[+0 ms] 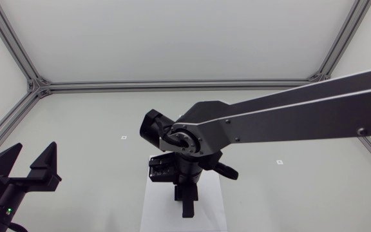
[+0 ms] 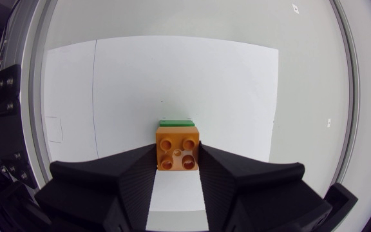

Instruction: Pick up the orange 2x2 brick with the right arm and stack it on top of the green 2x2 brick in the center

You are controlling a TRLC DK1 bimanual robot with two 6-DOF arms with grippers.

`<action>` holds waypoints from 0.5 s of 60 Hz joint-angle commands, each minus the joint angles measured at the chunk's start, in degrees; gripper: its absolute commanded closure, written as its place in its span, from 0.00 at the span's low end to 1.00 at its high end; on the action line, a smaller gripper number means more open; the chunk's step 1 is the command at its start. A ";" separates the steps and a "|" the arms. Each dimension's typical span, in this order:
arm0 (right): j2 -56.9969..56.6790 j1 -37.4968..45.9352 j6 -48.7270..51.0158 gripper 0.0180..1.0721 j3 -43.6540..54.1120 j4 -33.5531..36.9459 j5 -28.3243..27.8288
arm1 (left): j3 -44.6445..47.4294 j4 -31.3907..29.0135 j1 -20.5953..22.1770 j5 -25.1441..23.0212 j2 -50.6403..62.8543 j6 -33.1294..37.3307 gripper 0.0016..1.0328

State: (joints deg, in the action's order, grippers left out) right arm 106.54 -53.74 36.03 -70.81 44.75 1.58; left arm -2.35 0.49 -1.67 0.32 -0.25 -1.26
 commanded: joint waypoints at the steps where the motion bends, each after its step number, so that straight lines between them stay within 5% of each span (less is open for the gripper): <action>1: 1.92 -0.67 -0.44 0.77 -0.83 -0.19 0.26 | 2.35 -0.84 -0.17 -0.32 -0.45 0.73 0.04; 30: 3.67 -0.49 -1.49 0.77 -0.91 -0.37 0.44 | 2.35 -0.76 -0.17 -0.23 -0.45 0.73 0.04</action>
State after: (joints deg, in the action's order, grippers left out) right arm 107.50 -53.95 35.53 -70.94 44.56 1.61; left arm -2.35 0.49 -1.67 0.32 -0.25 -1.28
